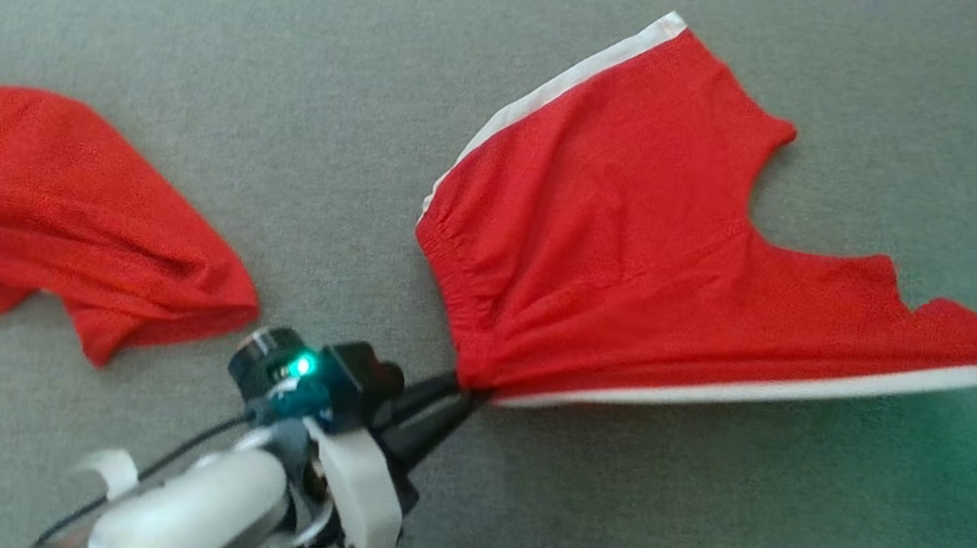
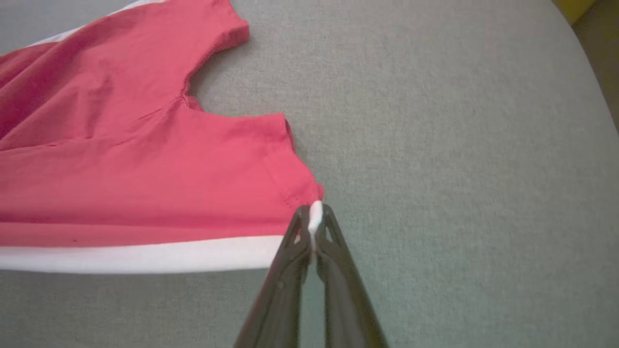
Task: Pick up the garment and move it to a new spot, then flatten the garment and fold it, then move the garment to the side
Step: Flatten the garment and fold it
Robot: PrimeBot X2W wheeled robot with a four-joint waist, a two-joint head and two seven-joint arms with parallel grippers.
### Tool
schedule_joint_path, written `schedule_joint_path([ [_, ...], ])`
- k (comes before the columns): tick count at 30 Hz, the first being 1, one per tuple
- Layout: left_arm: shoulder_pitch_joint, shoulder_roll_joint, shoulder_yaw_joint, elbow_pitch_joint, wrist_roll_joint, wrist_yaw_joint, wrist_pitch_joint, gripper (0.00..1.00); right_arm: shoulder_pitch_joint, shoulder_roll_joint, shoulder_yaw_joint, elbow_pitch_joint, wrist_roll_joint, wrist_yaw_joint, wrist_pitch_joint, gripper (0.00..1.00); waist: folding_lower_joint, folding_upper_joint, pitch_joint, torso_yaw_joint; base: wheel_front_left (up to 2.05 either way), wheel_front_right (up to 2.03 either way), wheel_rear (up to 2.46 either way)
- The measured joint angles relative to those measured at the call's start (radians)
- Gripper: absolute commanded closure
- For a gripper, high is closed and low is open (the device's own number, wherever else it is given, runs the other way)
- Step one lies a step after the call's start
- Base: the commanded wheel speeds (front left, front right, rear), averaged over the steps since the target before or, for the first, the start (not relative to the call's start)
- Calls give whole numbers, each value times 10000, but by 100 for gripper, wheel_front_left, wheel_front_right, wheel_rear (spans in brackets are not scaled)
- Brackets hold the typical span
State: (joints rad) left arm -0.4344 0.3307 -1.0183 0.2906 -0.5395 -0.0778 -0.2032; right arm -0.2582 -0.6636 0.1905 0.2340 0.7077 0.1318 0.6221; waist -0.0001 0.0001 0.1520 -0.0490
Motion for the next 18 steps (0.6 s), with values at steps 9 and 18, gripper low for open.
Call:
schedule_joint_path([
  [9, -957, -10, 368, -130, -2, 88, 4, 100, -1707, 635, -462, -495, -1099, 0, 1085, 100, 0, 0, 710, 532, 0, 0, 0],
  [18, -1878, -449, 629, 205, -52, 69, -113, 100, -4116, 846, 15, 403, -1685, -2, 1615, 100, 1, -1, 1579, 1346, 0, 0, 0],
])
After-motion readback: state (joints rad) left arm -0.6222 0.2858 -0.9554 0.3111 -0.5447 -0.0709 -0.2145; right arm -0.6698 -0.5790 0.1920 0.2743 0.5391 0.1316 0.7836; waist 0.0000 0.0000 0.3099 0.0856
